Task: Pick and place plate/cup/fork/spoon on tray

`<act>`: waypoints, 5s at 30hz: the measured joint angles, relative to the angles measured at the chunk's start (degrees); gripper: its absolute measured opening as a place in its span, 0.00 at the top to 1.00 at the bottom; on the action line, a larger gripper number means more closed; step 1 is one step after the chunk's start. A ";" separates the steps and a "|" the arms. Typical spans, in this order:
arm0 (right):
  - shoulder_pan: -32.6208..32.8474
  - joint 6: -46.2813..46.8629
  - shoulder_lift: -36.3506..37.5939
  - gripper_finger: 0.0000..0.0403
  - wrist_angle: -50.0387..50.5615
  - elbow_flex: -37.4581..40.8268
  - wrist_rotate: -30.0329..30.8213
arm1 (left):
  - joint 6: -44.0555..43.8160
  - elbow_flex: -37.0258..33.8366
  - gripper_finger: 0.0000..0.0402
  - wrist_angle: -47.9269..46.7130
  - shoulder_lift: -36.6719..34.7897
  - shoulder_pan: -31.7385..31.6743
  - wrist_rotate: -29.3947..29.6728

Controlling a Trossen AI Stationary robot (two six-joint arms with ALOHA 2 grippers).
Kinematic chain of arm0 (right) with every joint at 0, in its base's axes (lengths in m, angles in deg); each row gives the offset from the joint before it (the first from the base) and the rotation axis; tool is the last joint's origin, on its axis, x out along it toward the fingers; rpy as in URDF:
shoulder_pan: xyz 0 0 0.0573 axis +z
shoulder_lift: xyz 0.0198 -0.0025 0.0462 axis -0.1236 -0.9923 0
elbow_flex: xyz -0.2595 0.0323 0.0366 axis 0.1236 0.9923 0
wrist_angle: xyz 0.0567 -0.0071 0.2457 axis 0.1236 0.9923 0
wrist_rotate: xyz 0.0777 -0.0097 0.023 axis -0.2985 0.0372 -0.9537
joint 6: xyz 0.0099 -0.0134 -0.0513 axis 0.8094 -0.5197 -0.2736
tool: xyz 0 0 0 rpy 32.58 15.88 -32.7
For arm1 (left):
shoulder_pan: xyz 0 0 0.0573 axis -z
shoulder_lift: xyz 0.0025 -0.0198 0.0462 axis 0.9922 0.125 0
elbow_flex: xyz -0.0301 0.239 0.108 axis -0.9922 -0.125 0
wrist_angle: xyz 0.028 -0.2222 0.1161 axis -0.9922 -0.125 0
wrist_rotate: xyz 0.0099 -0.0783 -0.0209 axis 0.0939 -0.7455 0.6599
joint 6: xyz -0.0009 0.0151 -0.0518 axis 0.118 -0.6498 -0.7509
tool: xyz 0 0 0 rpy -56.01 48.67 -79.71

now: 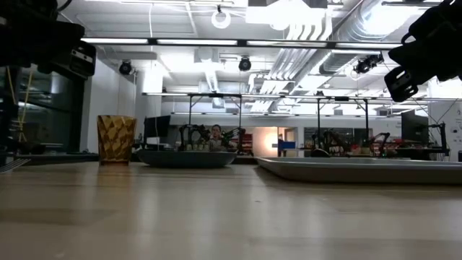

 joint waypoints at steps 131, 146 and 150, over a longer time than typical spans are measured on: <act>0.02 0.00 0.00 1.00 0.00 0.00 0.02 | -11.25 58.84 0.42 -29.05 100.10 -28.00 9.15; 0.02 0.00 0.00 1.00 0.00 0.00 0.02 | -3.21 59.58 0.94 -24.84 103.93 -26.24 17.89; 0.01 -0.01 0.00 1.00 0.00 -0.01 0.00 | 0.85 65.35 0.97 -27.86 102.55 -26.18 18.85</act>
